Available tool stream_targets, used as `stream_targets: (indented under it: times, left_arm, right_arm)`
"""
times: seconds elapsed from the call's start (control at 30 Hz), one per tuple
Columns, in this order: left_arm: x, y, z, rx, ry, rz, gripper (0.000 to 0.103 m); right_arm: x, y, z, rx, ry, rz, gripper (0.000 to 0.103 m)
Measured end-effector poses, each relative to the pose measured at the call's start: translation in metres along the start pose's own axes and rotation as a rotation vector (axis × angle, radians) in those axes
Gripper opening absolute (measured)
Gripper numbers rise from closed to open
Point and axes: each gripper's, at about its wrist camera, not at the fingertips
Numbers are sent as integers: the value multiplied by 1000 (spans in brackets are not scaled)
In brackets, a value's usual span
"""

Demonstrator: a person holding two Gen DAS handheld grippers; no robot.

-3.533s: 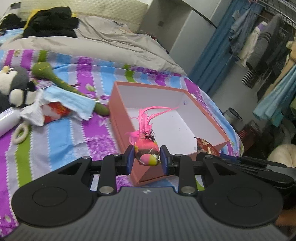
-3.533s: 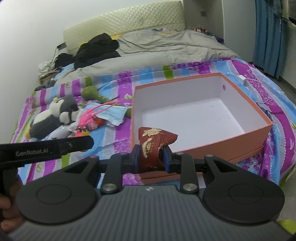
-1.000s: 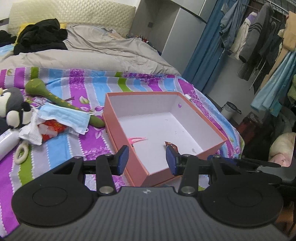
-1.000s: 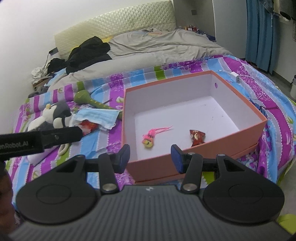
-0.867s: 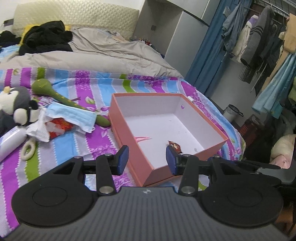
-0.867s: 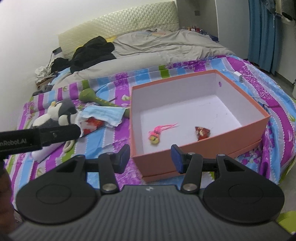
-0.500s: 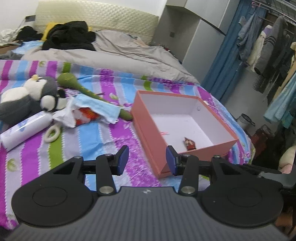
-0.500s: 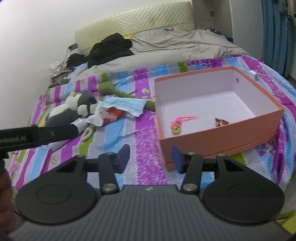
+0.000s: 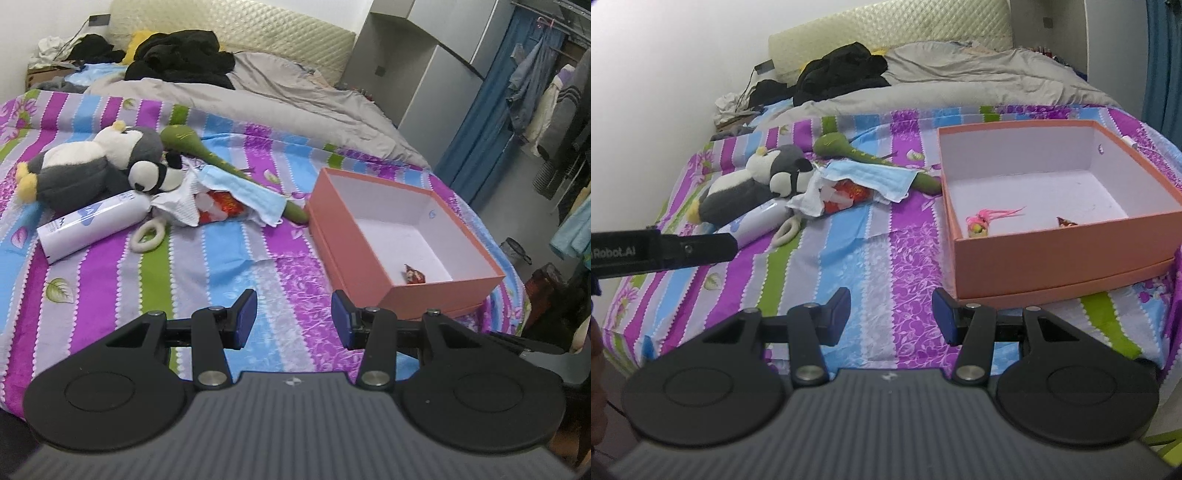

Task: Organize soft objects
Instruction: 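Withdraw both open tools from the box back toward the clutter, then grasp the white fluffy ring with the left tool while the right tool reaches the red packet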

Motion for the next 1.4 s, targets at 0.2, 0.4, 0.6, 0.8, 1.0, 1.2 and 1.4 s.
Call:
stream_targets:
  times: [0.2,0.4,0.6,0.8,1.0,1.2,1.4]
  left_arm:
    - [-2,11,-17,-27,-17,-13,50]
    - [-7,27,-37,-60,-35,-24,51]
    - [-11,46,-58,-94,-61,-35,54]
    - [-18,70,-79,-106,-78,-56,54]
    - [-28,94,-100,-120,-82,-74,54]
    - [-38,117,-118,-153,-58,-87,61]
    - [-41,143,-135,-171,-83,-96,62]
  right_arm:
    - [5,17,-14,-36,-15,-30,52]
    - [2,36,-23,-42,-40,-55,52]
    - [-9,58,-29,-41,-64,-70,52]
    - [-22,79,-38,-27,-93,-74,52]
    - [-32,100,-44,-21,-98,-91,52]
    - [-43,127,-46,-29,-96,-121,52]
    - [-62,159,-52,-37,-128,-132,52]
Point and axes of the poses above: each gripper's, at about its wrist camera, not at the fingertips, and y roughly the way its jaws point, z to its right, x to its underside, and after that the axes turned 4 degrees about y, right-handed
